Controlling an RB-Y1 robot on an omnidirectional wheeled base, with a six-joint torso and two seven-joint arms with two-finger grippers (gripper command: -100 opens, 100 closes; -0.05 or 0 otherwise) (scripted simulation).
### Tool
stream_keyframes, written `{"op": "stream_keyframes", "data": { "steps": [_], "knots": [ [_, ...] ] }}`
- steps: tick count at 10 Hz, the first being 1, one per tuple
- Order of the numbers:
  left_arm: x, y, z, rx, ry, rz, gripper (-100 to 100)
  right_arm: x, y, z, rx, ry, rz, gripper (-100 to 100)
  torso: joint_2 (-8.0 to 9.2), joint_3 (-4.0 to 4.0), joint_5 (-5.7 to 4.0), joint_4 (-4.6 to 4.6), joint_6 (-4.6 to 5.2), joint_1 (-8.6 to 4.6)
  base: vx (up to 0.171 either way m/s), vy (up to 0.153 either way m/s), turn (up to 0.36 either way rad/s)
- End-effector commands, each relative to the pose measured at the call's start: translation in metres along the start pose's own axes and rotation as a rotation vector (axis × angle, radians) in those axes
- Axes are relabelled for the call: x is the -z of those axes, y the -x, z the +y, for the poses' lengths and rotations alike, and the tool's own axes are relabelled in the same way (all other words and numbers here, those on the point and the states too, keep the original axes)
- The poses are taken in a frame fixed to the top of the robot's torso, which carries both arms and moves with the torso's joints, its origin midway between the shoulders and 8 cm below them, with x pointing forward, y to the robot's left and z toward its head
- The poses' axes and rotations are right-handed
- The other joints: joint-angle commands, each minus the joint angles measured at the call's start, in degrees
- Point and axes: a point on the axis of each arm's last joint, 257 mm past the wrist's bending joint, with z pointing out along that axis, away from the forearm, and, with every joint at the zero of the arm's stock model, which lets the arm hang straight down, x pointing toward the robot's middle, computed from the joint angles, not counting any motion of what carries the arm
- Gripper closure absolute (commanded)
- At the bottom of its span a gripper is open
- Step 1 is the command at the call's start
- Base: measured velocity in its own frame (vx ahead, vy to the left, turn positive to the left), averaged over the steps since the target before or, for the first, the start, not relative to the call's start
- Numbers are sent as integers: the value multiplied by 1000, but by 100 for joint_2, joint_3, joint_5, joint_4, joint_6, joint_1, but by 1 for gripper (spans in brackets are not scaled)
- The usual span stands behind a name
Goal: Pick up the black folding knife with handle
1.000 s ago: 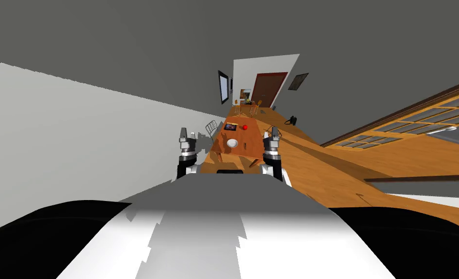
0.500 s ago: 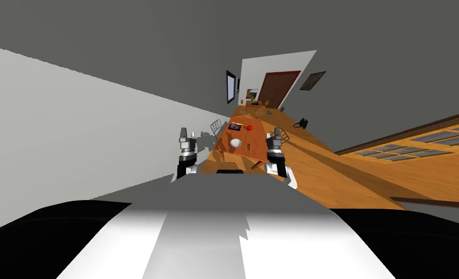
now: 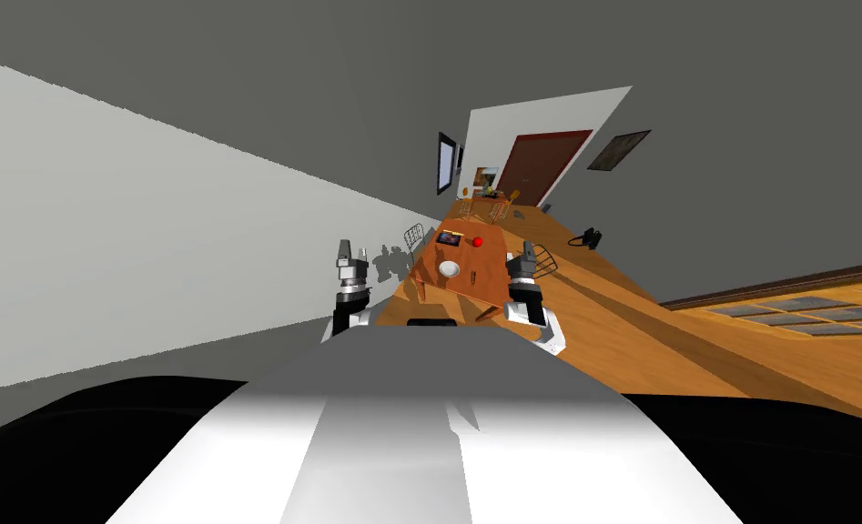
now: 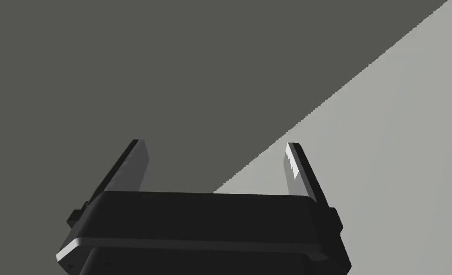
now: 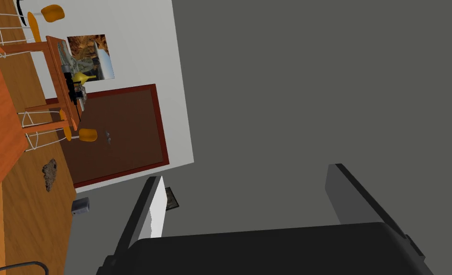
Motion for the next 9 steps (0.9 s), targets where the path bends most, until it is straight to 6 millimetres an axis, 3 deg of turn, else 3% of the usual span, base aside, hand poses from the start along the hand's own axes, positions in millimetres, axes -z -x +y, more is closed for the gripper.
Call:
{"op": "stream_keyframes", "data": {
  "steps": [1, 2, 3, 4, 5, 6, 7, 8, 9],
  "knots": [
    [0, 0, 0, 0, 0, 0, 0, -5, 24, -15, -31, -47, -42, -100, 0, 0, 0, 0, 0, 0, -14, 9, 204],
    [0, 0, 0, 0, 0, 0, 0, -5, 24, -15, -40, -47, -42, -100, -2, -1, 0, 0, -5, 0, -10, 3, 99],
    [0, 0, 0, 0, 0, 0, 0, -8, 47, -27, -65, -80, -82, -100, -1, -1, 0, 0, 0, 0, -14, 10, 217],
    [0, 0, 0, 0, 0, 0, 0, -8, 47, -30, -77, -87, -85, -100, -1, 0, 1, 0, -4, 1, -11, 2, 98],
    [0, 0, 0, 0, 0, 0, 0, -10, 71, -43, -106, -126, -133, -100, -1, -1, 0, 0, 0, -1, -12, 7, 223],
    [0, 0, 0, 0, 0, 0, 0, -10, 72, -44, -120, -128, -135, -100, -3, -2, 0, -1, -5, 0, -9, 2, 110],
    [0, 0, 0, 0, 0, 0, 0, -11, 96, -57, -147, -163, -187, -100, -2, -1, 0, 0, 1, -1, -14, 7, 195],
    [0, 0, 0, 0, 0, 0, 0, -11, 97, -59, -167, -167, -191, -100, -2, -1, 0, 0, -3, -2, -11, 3, 129],
    [0, 0, 0, 0, 0, 0, 0, -10, 122, -72, -202, -200, -247, -100, -1, -1, 0, 0, 1, -1, -12, 7, 237]
  ]
}}
